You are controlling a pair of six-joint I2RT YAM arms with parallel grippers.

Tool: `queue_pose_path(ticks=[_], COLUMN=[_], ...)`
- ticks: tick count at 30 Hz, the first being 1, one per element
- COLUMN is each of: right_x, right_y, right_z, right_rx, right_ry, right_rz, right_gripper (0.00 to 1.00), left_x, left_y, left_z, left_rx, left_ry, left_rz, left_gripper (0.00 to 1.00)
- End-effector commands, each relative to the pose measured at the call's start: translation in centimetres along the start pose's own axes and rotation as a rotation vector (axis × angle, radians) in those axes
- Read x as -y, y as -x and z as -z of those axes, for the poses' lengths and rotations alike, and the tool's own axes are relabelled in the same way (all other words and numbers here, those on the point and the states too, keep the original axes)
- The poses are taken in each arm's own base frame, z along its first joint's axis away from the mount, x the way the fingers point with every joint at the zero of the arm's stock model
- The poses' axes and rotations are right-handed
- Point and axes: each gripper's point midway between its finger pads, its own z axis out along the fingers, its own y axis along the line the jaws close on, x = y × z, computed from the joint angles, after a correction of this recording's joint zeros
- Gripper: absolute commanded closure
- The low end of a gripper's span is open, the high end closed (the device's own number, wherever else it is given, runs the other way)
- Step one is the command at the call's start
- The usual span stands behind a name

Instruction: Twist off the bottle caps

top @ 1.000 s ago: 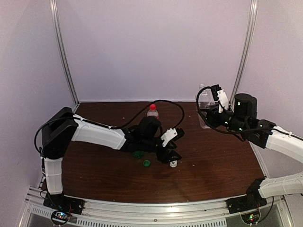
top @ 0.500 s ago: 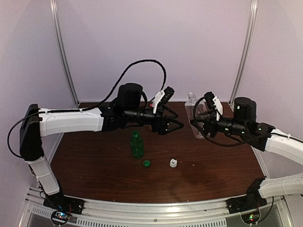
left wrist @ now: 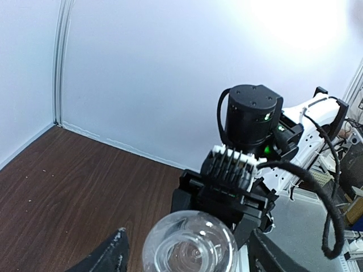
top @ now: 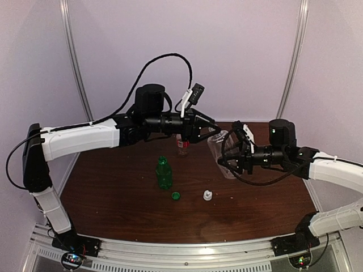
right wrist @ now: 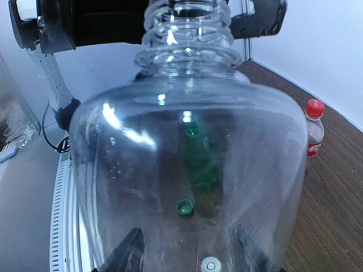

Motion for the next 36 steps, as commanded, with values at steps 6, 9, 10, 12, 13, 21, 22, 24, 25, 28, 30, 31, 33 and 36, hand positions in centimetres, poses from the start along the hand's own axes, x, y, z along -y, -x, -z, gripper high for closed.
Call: queue_pose_path(ticks=[6,9,10,12,13,21,22,24,25,28,30,31,33,36], right_x=[-1.2,-1.2,-1.2,-1.2,-1.2,-0.5,-0.2,0.3,0.6,1.2,1.7,1.9,2.2,2.4], right_y=[1.2,1.4,1.5,1.6,1.7,1.6,1.7,1.7,1.7,1.4,1.1,0.9,0.7,0.5], right_z=[-0.4,-0.4,-0.3,-0.3,-0.3,-0.3,-0.3,-0.2,-0.2,-0.2,-0.2,-0.2,0.0,0.2], right_rx=[0.029,0.035,0.037,0.042,0.044,0.044,0.045,0.045,0.043,0.031,0.018,0.011,-0.001,-0.004], right_ry=[0.062,0.064,0.065,0.063,0.063,0.017,-0.001,-0.033,-0.046,-0.082,-0.108,-0.12,-0.142,-0.16], right_rz=[0.05,0.052,0.053,0.054,0.055,0.042,0.036,0.023,0.018,0.002,-0.007,-0.013,-0.019,-0.02], right_gripper=[0.49,0.49,0.49,0.49,0.49,0.43,0.41,0.34,0.3,0.16,0.08,0.05,0.0,0.0], left_x=[0.4,0.4,0.3,0.3,0.3,0.8,0.9,0.9,0.8,-0.2,-1.4,-2.0,-3.5,-5.6], left_y=[0.5,0.1,0.0,-0.2,-0.3,-0.5,-0.5,-0.5,-0.6,-0.6,-0.9,-1.2,-2.1,-3.9], left_z=[-0.7,-0.8,-0.8,-0.8,-0.8,-0.6,-0.6,-0.4,-0.3,0.4,0.8,1.1,1.6,2.3], left_rx=[-0.002,-0.011,-0.012,-0.017,-0.02,-0.021,-0.022,-0.023,-0.022,-0.021,-0.035,-0.048,-0.09,-0.164], left_ry=[-0.052,-0.055,-0.054,-0.055,-0.056,-0.086,-0.089,-0.087,-0.081,-0.039,0.015,0.054,0.149,0.269], left_rz=[0.027,0.036,0.038,0.04,0.042,0.03,0.027,0.021,0.02,0.022,0.027,0.017,-0.011,-0.051], left_gripper=[0.45,0.46,0.46,0.47,0.49,0.82,0.87,0.96,0.99,1.0,1.0,1.0,1.0,1.0])
